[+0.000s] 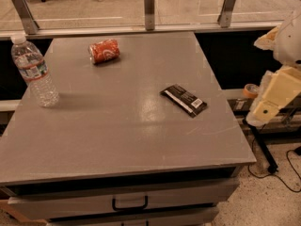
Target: Move rxbar chocolate near coke can
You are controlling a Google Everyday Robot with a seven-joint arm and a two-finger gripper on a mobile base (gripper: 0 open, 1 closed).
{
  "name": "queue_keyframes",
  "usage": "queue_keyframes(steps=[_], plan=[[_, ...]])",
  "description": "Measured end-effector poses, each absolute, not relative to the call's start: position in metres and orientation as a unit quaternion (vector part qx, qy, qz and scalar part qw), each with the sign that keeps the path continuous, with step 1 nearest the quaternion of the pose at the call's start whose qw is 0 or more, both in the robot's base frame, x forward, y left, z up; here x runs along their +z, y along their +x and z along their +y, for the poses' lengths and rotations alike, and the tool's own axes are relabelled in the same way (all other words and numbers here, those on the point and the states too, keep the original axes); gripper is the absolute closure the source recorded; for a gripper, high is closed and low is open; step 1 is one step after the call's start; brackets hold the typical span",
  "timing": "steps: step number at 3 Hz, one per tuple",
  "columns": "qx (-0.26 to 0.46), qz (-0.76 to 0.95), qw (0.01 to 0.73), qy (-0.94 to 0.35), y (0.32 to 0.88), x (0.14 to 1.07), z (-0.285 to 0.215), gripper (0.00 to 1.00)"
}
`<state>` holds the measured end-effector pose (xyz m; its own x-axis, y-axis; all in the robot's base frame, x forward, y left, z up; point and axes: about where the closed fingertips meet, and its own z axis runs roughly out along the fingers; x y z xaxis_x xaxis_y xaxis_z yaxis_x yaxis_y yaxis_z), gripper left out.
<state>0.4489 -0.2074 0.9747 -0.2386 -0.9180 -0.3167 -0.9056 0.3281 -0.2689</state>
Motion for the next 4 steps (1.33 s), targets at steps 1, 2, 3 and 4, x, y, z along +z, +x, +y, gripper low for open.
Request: queue_keyframes(steps=[1, 2, 3, 4], plan=[[0.075, 0.811, 0.269, -0.514, 0.459, 0.928, -0.191, 0.00], [0.143, 0.818, 0.313, -0.460, 0.467, 0.901, -0.145, 0.00], [0.135, 0.813, 0.350, -0.445, 0.484, 0.910, -0.137, 0.00], [0.134, 0.813, 0.350, -0.445, 0.484, 0.911, -0.137, 0.00]])
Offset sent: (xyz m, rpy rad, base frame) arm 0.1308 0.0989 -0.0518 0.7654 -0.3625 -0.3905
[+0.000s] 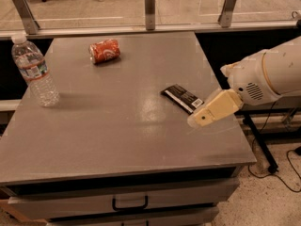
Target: Move rxbar chocolate near coke can
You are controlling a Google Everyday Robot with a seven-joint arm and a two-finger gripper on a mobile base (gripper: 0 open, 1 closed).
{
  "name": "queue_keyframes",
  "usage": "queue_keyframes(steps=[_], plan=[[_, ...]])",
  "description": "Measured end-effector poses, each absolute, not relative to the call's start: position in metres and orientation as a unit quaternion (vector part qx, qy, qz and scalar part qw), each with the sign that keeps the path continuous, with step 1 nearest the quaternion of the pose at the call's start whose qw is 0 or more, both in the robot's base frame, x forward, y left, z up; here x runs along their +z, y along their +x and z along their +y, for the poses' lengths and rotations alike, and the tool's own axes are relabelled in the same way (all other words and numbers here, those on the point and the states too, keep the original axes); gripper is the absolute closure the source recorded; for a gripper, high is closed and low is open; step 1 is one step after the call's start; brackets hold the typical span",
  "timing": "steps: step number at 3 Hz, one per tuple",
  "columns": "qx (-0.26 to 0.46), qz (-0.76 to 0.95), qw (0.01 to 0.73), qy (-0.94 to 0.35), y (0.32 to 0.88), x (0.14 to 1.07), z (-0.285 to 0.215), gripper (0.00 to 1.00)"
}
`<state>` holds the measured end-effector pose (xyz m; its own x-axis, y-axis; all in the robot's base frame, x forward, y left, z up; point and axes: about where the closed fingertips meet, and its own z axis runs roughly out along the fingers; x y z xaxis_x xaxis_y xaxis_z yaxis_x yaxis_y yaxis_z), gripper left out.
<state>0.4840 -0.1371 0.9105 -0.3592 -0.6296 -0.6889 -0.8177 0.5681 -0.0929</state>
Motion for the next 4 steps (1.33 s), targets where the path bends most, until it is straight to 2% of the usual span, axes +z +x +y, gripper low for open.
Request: queue_keyframes(steps=[3, 4], plan=[[0.156, 0.829, 0.364, -0.394, 0.525, 0.862, -0.116, 0.00], [0.161, 0.828, 0.373, -0.386, 0.536, 0.844, -0.116, 0.25]])
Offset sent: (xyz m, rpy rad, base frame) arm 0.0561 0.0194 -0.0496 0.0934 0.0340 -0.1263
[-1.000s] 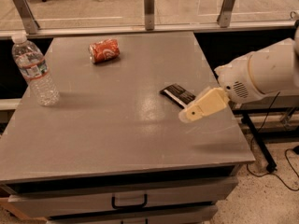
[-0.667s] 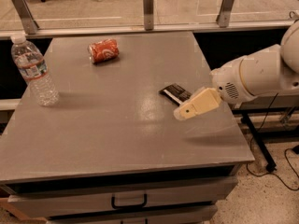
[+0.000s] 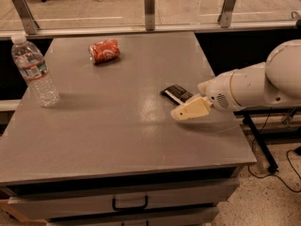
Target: Move rxbar chocolate near coke can
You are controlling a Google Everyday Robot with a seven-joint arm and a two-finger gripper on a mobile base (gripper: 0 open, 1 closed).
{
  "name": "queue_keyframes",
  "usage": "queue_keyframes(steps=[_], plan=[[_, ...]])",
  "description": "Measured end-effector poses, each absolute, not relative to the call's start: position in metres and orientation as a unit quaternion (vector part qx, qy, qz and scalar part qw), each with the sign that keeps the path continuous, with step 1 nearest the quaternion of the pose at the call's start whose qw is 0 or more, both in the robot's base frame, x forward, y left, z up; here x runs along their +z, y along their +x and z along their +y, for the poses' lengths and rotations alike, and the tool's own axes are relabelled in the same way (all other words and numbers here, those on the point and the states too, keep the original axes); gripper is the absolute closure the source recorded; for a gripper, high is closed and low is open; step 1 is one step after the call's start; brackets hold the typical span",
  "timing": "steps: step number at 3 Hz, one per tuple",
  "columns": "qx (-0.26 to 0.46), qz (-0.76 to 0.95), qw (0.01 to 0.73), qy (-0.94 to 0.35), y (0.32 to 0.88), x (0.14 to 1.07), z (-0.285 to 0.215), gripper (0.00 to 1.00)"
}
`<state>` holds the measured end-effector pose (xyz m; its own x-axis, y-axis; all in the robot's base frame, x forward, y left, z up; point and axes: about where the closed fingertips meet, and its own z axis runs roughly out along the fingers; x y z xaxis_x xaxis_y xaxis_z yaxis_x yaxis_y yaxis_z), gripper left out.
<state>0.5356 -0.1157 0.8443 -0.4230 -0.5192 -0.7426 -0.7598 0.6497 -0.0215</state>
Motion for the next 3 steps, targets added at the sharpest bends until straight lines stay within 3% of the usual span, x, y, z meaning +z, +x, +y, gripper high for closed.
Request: queue_keyframes(steps=[1, 3], plan=[[0.162, 0.829, 0.377, -0.379, 0.5406, 0.8366, -0.1179, 0.47], [0.162, 0.824, 0.383, -0.386, 0.5484, 0.8292, -0.1159, 0.80]])
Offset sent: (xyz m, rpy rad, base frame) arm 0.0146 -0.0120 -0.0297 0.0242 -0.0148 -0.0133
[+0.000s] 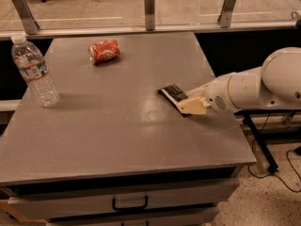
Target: Move rxbar chocolate near coke can
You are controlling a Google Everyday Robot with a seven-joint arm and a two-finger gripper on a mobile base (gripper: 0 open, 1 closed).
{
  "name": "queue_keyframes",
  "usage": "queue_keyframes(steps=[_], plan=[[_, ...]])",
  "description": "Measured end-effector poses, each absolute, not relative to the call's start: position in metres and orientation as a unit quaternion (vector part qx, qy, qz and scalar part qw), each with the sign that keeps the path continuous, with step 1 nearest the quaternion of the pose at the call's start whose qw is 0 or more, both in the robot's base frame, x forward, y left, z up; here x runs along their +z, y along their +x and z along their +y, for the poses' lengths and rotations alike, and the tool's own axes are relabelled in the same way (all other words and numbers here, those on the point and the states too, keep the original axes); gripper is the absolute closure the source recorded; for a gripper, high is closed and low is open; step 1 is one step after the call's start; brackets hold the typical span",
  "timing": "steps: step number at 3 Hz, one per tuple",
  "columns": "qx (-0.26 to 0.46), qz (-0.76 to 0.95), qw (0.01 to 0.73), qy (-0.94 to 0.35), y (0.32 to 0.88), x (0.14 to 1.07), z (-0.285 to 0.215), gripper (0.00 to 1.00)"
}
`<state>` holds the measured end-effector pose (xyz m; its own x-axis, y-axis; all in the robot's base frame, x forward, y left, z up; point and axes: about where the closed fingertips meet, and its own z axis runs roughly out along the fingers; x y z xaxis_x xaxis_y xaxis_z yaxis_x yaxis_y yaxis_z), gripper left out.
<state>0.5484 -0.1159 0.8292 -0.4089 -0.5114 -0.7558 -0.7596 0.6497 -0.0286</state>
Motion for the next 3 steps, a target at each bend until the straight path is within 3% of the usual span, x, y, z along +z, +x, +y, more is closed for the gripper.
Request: queue_keyframes(steps=[1, 3], plan=[[0.164, 0.804, 0.403, -0.405, 0.565, 0.849, -0.093, 1.00], [0.158, 0.775, 0.419, -0.446, 0.623, 0.876, -0.037, 1.00]])
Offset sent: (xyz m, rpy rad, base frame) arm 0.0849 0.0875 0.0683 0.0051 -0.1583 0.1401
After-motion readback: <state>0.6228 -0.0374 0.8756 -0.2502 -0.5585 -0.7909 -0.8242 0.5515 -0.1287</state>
